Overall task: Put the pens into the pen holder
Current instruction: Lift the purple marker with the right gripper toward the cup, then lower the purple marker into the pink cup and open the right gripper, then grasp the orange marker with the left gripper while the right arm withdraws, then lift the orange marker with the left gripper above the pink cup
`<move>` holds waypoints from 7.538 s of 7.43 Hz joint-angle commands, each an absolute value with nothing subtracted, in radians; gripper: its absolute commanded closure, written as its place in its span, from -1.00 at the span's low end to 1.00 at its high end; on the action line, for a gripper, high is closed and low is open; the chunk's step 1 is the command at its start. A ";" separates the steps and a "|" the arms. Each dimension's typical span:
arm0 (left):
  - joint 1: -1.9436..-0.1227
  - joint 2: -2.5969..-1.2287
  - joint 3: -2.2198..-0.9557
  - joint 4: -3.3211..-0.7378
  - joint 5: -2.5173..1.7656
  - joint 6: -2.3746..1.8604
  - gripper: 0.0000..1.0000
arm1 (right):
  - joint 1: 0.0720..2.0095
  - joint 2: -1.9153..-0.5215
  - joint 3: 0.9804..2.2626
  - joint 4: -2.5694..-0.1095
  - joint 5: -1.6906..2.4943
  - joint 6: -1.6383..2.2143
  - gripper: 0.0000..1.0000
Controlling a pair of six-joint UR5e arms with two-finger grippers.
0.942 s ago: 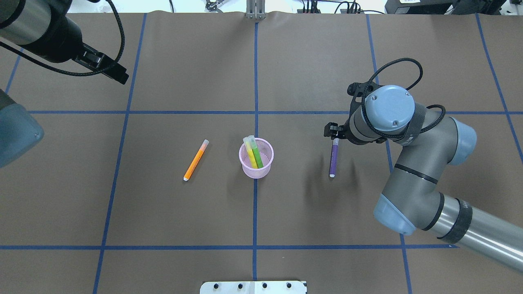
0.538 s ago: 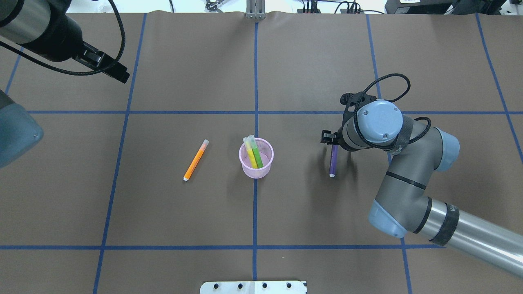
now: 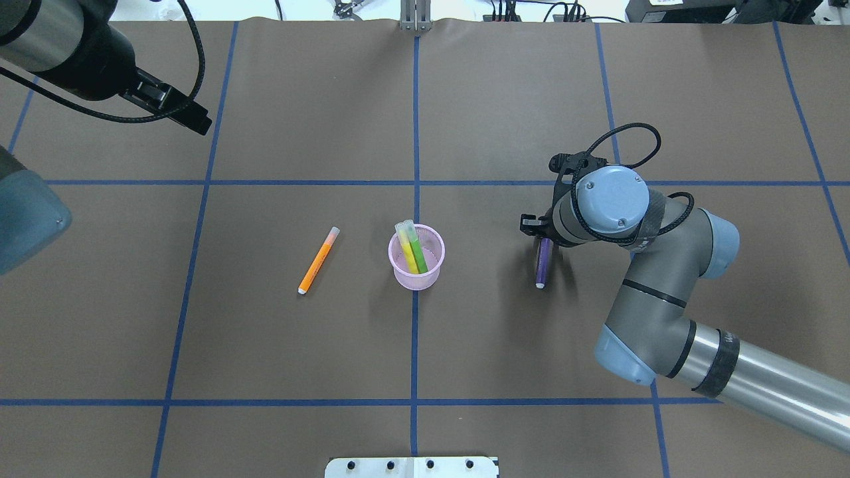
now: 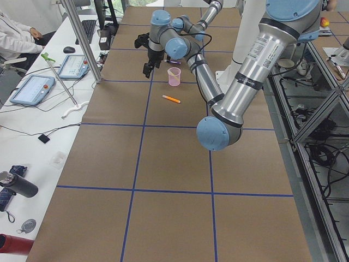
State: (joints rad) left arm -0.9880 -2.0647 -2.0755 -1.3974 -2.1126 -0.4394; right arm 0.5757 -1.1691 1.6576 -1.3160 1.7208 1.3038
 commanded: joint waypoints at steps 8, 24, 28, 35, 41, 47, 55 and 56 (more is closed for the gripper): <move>-0.986 -2.065 -2.066 -1.401 -2.115 -0.442 -0.98 | 0.626 -1.129 1.742 -1.385 1.715 1.293 1.00; -0.982 -2.069 -1.987 -1.425 -2.120 -0.449 -0.98 | 0.255 -0.919 1.787 -1.450 0.910 1.542 -0.99; -0.859 -2.069 -1.967 -1.458 -2.117 -0.506 -0.99 | 0.514 -0.920 1.850 -1.543 1.452 1.421 -1.00; -0.660 -2.155 -1.629 -1.743 -2.002 -0.728 -0.99 | 1.052 -1.109 1.850 -1.621 2.156 0.746 -1.00; -0.592 -2.195 -1.504 -1.804 -1.980 -0.726 -0.23 | 1.157 -1.196 1.845 -1.621 2.224 0.542 -1.00; -0.591 -2.195 -1.493 -1.809 -1.980 -0.724 0.10 | 1.158 -1.201 1.844 -1.621 2.223 0.541 -1.00; -0.597 -2.198 -1.509 -1.809 -1.980 -0.724 1.00 | 1.158 -1.200 1.844 -1.621 2.223 0.541 -1.00; -0.623 -2.197 -1.560 -1.809 -1.977 -0.716 1.00 | 1.161 -1.200 1.844 -1.621 2.223 0.541 -1.00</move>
